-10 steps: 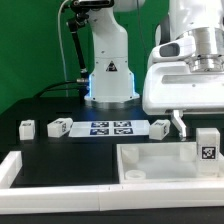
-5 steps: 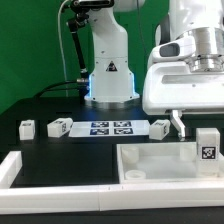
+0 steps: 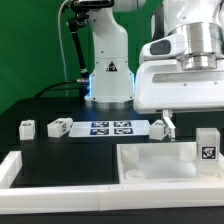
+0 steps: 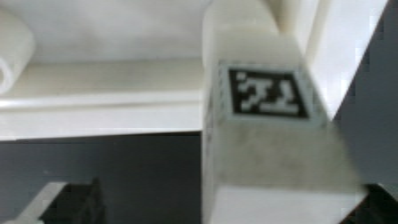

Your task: Assemble square table

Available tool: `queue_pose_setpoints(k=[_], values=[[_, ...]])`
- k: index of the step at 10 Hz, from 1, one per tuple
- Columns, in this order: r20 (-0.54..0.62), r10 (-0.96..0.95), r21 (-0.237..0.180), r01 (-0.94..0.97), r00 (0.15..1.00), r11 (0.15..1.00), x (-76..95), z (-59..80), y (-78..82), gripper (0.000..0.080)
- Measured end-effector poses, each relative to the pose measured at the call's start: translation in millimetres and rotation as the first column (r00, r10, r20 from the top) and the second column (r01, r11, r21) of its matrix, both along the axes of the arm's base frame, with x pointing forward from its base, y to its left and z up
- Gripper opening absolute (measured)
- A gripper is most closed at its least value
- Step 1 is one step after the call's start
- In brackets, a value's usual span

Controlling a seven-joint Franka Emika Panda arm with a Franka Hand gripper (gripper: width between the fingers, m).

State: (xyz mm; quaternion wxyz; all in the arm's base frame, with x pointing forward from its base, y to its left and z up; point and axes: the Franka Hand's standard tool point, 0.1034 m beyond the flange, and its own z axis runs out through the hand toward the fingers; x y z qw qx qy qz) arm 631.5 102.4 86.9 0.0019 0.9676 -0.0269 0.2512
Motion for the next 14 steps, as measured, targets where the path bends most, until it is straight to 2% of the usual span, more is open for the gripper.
queue_pose_setpoints(k=[1,5,7,10,12,14], values=[[-0.065,-0.006,0.010,0.006,0.998,1.000,-1.3,-6.3,-0.5,0.0648],[-0.366,-0.015,0.074,0.045,0.930,0.996,2.0,-5.0,11.3,0.0648],[-0.397,-0.013,0.082,0.049,0.918,0.995,6.6,-0.1,11.6,0.0648],[-0.397,-0.043,0.085,0.083,0.917,0.993,6.5,-0.7,11.2,0.0637],[-0.404,-0.137,0.096,0.190,0.905,0.977,6.5,-0.7,11.2,0.0285],[-0.417,-0.279,0.110,0.353,0.865,0.929,6.4,-0.9,11.1,0.0289]])
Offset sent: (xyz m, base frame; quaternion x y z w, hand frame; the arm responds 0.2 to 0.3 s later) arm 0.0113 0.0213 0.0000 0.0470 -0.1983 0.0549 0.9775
